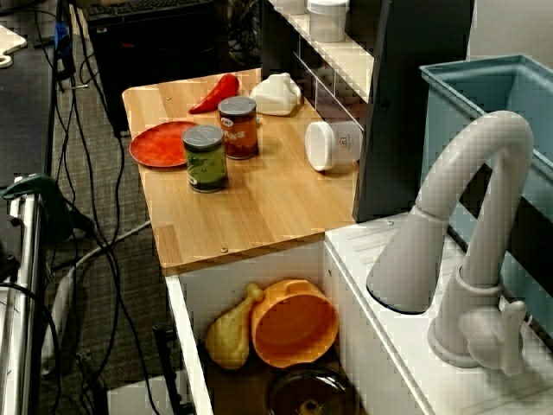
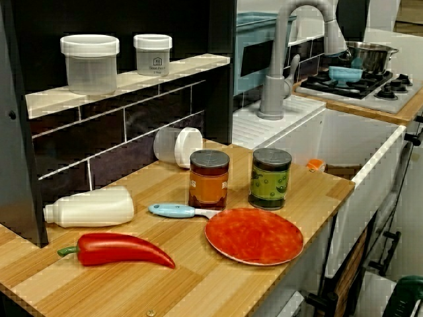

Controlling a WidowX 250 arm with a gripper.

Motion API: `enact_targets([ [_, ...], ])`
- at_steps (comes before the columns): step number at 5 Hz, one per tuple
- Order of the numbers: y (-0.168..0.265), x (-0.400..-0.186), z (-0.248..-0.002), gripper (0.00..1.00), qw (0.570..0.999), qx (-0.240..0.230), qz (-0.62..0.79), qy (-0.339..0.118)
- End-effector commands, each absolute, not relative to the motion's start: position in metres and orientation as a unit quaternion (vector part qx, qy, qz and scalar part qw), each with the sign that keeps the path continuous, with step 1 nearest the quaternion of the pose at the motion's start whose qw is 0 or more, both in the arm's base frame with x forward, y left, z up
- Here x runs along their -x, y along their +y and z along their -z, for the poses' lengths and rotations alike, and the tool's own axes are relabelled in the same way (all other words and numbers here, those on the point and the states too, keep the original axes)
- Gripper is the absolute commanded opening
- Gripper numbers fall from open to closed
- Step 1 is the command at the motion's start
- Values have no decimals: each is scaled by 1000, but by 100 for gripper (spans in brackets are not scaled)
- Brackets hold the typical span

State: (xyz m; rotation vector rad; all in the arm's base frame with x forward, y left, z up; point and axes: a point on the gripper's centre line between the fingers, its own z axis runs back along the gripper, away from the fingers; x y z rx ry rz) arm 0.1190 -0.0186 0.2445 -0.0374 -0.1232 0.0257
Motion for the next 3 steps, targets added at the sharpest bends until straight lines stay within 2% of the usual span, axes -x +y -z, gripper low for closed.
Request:
enact_targets([
  [1, -19, -119, -245, 100, 998, 19, -13, -62],
  [3, 7, -183, -209, 100, 997, -9, -43, -57],
])
